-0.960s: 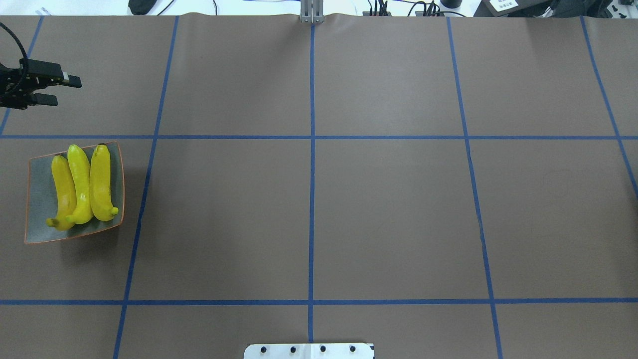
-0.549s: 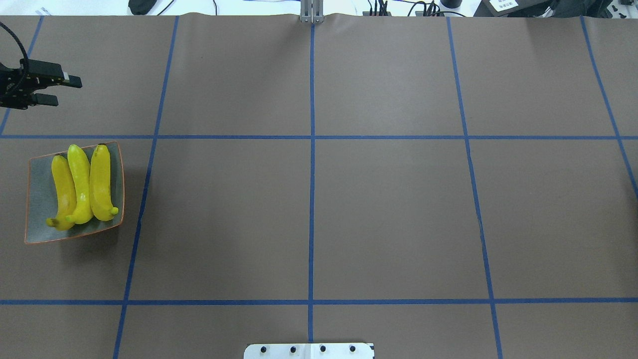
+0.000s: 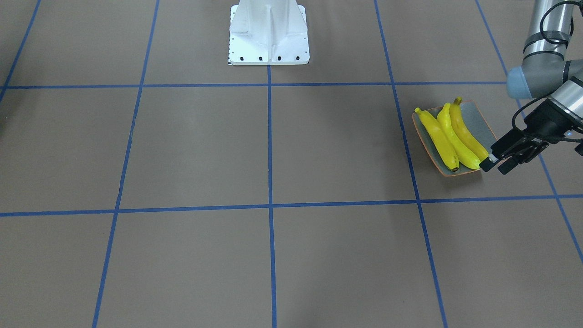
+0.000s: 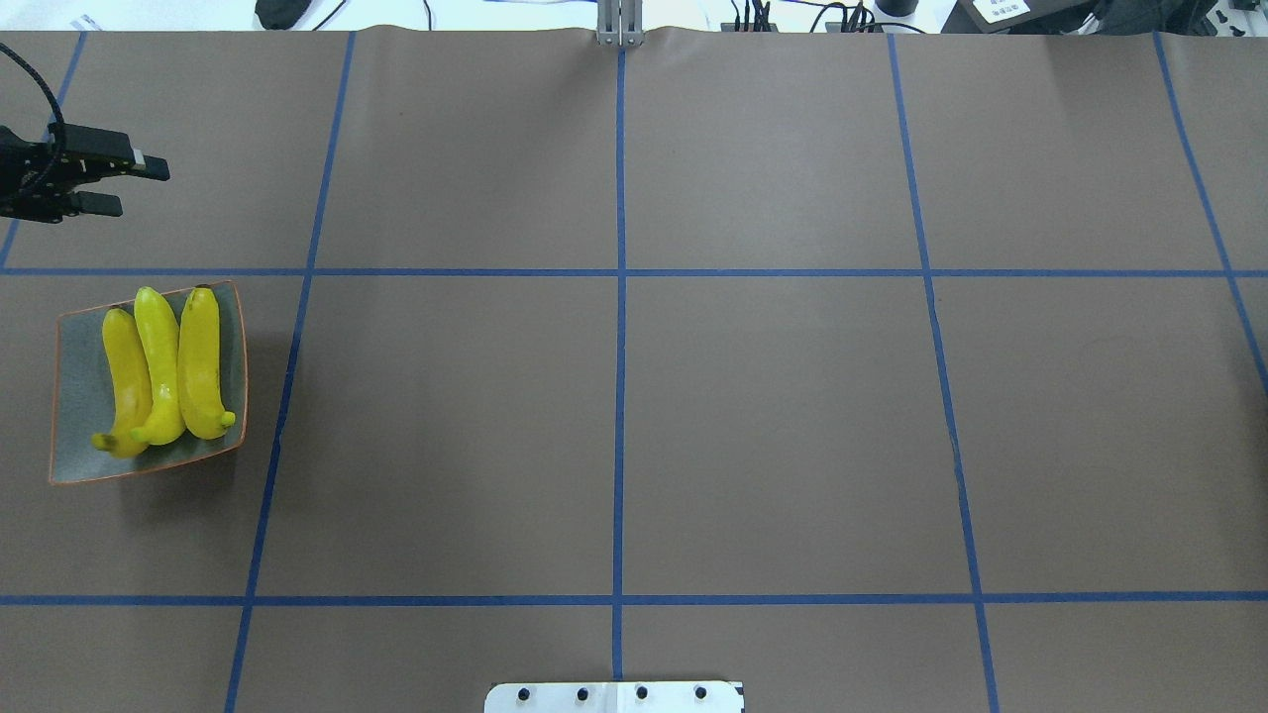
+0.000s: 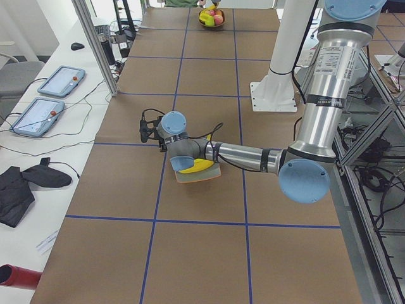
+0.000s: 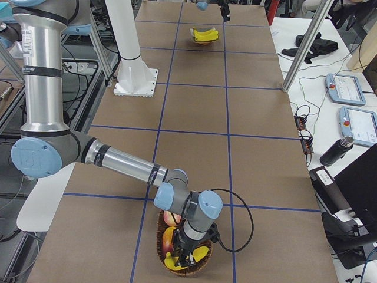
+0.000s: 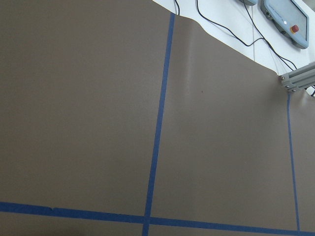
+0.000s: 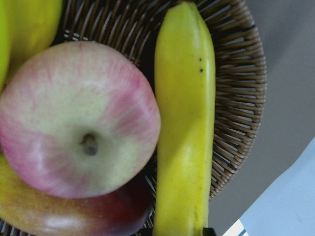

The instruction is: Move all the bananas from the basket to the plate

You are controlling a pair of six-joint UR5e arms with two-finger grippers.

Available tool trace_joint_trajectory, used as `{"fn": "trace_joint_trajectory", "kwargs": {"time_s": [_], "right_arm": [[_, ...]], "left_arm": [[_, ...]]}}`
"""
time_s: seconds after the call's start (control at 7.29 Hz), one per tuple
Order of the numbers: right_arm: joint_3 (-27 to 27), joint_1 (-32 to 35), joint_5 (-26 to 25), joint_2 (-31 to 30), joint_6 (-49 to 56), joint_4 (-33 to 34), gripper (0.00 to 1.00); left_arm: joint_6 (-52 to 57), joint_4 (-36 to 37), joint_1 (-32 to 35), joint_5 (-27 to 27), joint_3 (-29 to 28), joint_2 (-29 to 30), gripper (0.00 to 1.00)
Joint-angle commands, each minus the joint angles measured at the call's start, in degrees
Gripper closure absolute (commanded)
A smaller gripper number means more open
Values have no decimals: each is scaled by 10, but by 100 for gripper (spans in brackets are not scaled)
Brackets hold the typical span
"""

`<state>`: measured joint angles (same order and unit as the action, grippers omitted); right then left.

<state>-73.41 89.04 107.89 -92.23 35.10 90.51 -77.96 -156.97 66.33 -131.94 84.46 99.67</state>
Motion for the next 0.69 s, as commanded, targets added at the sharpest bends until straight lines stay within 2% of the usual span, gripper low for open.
{"fn": "trace_joint_trajectory", "kwargs": {"time_s": [0.0,0.55], "right_arm": [[-15,4,-2,-9,1,1,100],[-42,16,1,-3,-1,1,100]], "left_arm": [[-1,0,-1,-1,-2,0,0],[-1,0,-2,-1,-4,-2,0]]}}
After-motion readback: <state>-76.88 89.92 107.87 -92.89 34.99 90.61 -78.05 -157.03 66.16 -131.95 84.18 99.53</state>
